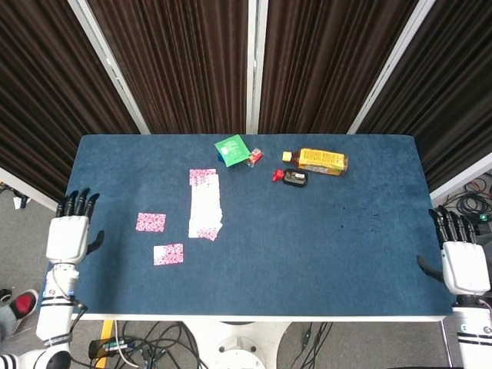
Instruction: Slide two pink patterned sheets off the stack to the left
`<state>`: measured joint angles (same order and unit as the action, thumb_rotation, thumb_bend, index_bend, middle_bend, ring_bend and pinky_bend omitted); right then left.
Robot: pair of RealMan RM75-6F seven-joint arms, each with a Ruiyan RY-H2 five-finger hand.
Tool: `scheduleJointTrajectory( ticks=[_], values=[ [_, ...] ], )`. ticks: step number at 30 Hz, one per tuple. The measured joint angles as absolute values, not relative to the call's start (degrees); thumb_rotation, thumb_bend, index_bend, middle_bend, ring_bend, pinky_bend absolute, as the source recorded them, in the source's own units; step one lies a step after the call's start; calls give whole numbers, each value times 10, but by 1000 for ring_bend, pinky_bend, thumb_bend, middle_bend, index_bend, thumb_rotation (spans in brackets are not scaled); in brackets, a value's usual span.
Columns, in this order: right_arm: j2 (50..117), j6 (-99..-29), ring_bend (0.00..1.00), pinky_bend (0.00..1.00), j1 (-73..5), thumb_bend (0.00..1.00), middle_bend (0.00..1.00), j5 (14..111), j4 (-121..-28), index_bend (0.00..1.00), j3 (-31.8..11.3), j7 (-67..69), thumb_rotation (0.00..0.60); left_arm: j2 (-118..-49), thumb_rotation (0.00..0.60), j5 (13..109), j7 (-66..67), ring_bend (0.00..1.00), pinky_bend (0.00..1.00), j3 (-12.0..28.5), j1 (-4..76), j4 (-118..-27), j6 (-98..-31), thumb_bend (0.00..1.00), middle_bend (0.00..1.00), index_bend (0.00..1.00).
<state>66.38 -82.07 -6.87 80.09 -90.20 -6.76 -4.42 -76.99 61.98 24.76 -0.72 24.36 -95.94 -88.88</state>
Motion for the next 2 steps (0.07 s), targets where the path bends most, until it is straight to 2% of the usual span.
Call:
scheduleJointTrajectory(
  ticks=[2],
  values=[
    [668, -818, 0, 0, -70, 134, 0, 800, -900, 0, -67, -48, 600, -765, 559, 634, 222, 0, 35, -8, 227, -954, -893, 240, 0, 121]
  ],
)
